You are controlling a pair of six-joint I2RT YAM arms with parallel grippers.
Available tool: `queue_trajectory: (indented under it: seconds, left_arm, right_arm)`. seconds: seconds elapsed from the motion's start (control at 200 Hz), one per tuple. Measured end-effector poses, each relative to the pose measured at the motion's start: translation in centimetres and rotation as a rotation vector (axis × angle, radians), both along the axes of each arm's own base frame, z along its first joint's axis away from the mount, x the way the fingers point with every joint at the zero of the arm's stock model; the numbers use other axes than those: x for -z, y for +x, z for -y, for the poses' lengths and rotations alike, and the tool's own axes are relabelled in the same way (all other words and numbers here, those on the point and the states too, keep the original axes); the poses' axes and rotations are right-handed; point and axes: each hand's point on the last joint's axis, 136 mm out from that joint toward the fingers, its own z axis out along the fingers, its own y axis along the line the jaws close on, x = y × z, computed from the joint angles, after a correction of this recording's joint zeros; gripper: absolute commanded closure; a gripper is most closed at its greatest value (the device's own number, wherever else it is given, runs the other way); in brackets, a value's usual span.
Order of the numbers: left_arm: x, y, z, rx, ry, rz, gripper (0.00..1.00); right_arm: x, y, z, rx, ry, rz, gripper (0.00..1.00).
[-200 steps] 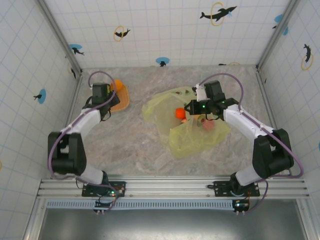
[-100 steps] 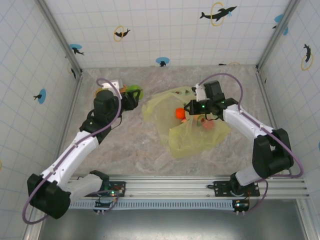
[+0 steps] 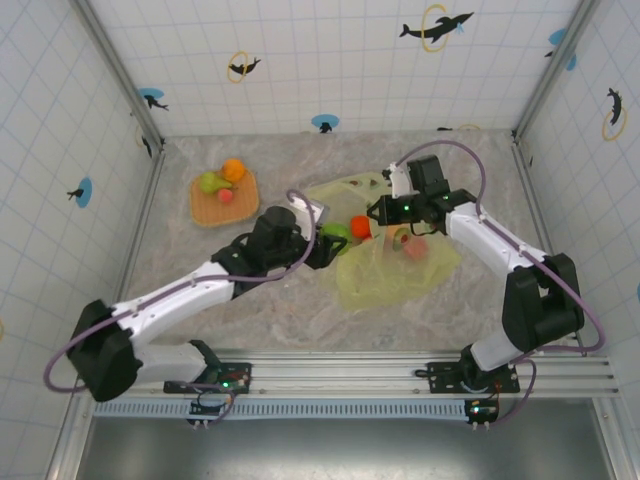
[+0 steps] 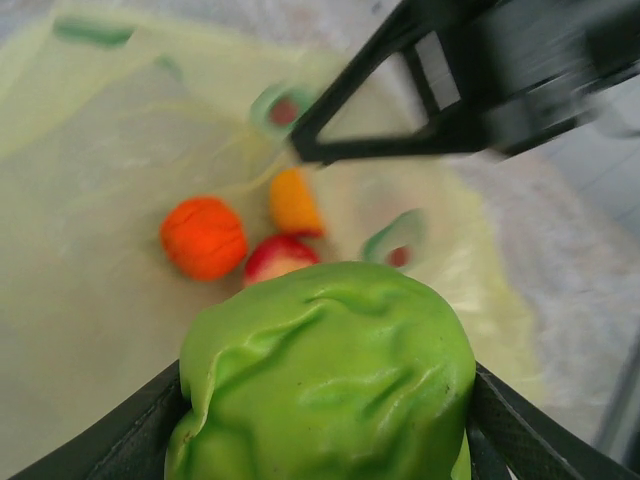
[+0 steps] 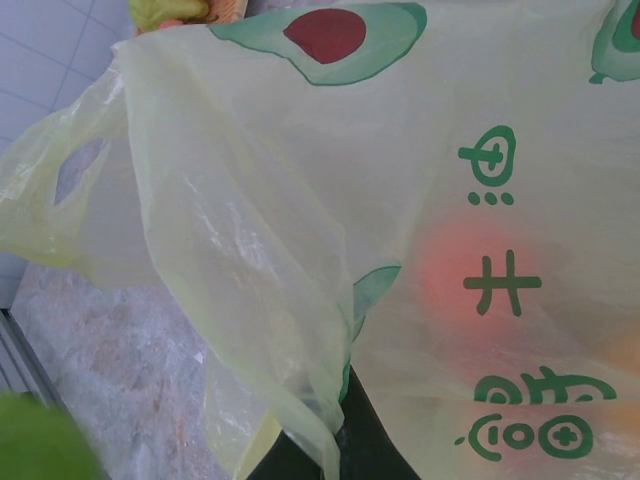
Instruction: Place the fruits into the plastic bag
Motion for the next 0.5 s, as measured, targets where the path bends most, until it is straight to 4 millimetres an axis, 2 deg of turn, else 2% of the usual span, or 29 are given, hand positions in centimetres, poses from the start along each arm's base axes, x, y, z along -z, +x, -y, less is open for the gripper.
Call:
queue_trajectory:
  seconds: [0.115,0.28,0.415,0.5]
  left_arm:
    - [3.2,2.6,-0.1,-0.089,0.112,-0.002,0.47]
    - [6.1,5.7,0.6,-0.156,0.208,0.025,0.47]
    - [7.7,8.5,2.0,-0.202,0.235,0.068,0.47]
    - [8.3,9.6,2.7,-0.219,0.225,0.088,0.47]
  right_arm:
    - [-0.1,-0.3,0.0,-0.028,-0.014,0.003,1.0]
    - [0.4,-1.0,0.5,-0.048,-0.036,-0.018,1.0]
    - [0.2,-1.1,0.6,-0.053,-0.014,-0.028,1.0]
    - [-0.1,-1.0,0.5,-0.052,0.011,-0.036,1.0]
